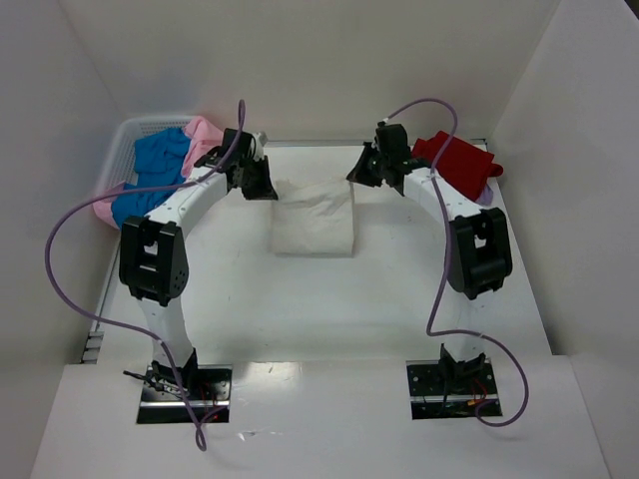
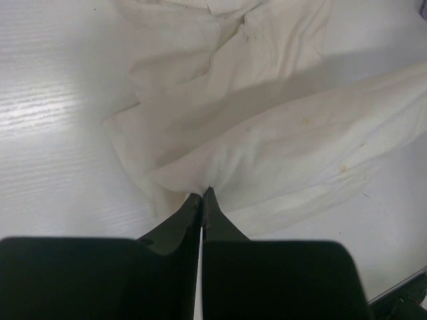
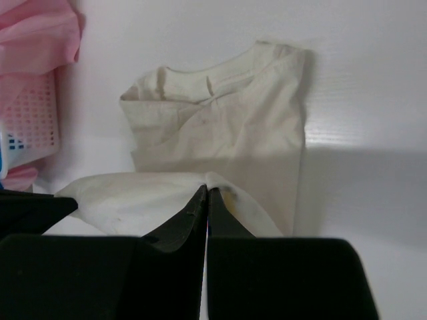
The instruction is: Fold and stack the t-shirts
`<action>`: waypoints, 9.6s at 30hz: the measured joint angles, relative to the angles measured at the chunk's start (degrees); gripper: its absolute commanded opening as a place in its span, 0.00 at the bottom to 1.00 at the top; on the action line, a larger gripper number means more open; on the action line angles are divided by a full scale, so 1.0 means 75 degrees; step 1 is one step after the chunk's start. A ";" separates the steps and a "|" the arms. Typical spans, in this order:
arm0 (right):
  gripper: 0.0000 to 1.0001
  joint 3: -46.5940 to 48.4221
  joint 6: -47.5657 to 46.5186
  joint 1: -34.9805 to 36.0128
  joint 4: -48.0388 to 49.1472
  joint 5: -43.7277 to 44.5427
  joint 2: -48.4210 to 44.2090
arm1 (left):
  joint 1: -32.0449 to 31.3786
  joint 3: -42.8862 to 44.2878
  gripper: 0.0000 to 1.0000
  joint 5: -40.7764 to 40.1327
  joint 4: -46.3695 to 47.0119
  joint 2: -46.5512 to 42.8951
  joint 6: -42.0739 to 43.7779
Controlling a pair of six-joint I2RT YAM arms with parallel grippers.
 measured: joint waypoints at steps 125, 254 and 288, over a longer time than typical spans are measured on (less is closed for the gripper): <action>0.00 0.1193 -0.0434 0.0381 0.0711 -0.2875 0.3143 | -0.0456 -0.1889 0.08 0.3051 0.3168 0.1357 -0.0570; 0.67 0.1041 0.0172 -0.0022 0.1031 -0.1904 0.2975 | 0.0460 -0.3913 1.00 0.0752 0.1306 -0.4182 -0.0022; 0.00 0.2547 -0.0061 0.0039 -0.1233 0.0023 0.3107 | 0.0719 -0.4736 1.00 0.1243 0.1345 -0.5456 -0.0029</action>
